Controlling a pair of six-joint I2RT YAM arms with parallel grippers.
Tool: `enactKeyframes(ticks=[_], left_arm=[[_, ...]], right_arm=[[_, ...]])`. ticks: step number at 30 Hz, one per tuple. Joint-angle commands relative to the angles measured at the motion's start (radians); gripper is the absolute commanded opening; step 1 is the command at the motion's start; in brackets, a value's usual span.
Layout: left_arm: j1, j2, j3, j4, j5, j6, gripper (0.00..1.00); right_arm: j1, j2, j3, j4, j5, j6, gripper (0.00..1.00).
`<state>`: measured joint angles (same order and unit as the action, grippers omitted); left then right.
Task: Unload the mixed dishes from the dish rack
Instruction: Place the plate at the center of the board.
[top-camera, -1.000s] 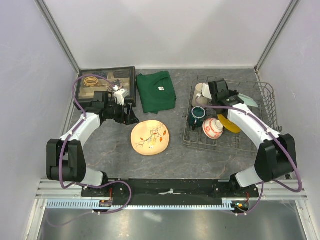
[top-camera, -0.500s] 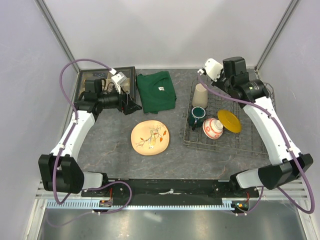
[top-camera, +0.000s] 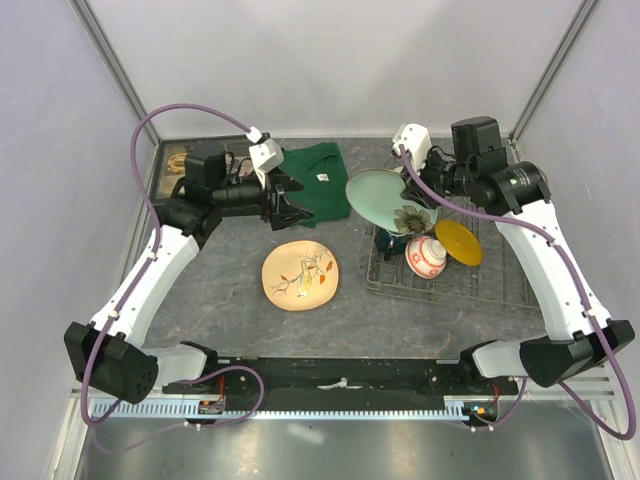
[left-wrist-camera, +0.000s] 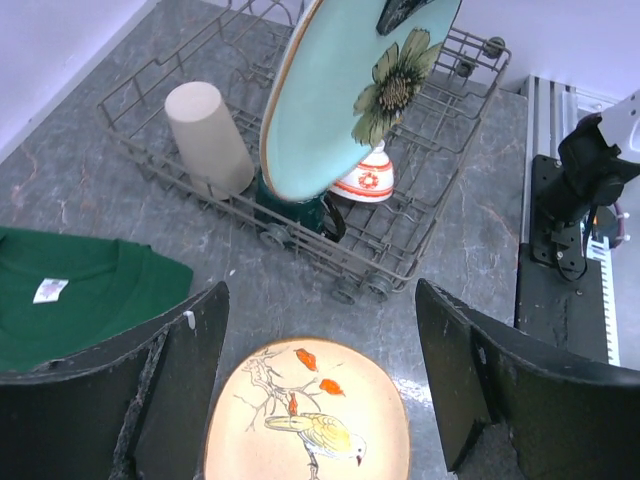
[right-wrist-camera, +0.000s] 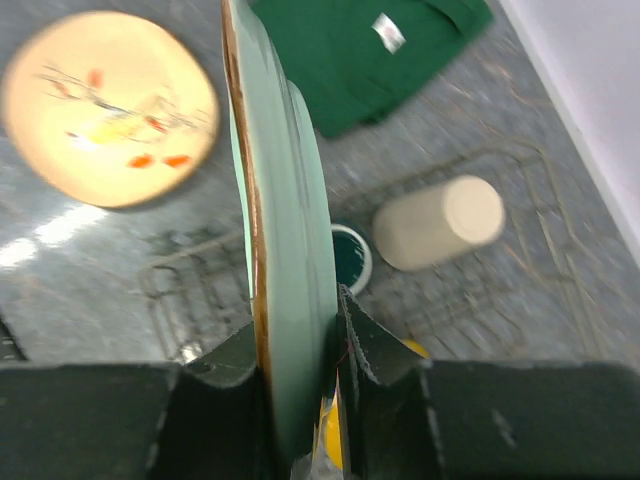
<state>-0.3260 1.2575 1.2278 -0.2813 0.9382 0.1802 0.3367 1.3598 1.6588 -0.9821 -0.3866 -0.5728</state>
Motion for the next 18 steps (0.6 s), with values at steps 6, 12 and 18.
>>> enactKeyframes(ticks=[6,12,18], left_arm=[[-0.09,-0.001,0.01,0.105,-0.082,0.094,0.82],[-0.127,0.023,0.022,0.132,-0.082,0.085,0.81],[-0.171,0.049,0.03,0.142,-0.075,0.085,0.8]], right_arm=[[0.004,-0.073,0.022,0.092,-0.368,0.054,0.0],[0.007,-0.065,0.013,0.095,-0.452,0.073,0.0],[0.007,-0.047,0.016,0.106,-0.544,0.113,0.0]])
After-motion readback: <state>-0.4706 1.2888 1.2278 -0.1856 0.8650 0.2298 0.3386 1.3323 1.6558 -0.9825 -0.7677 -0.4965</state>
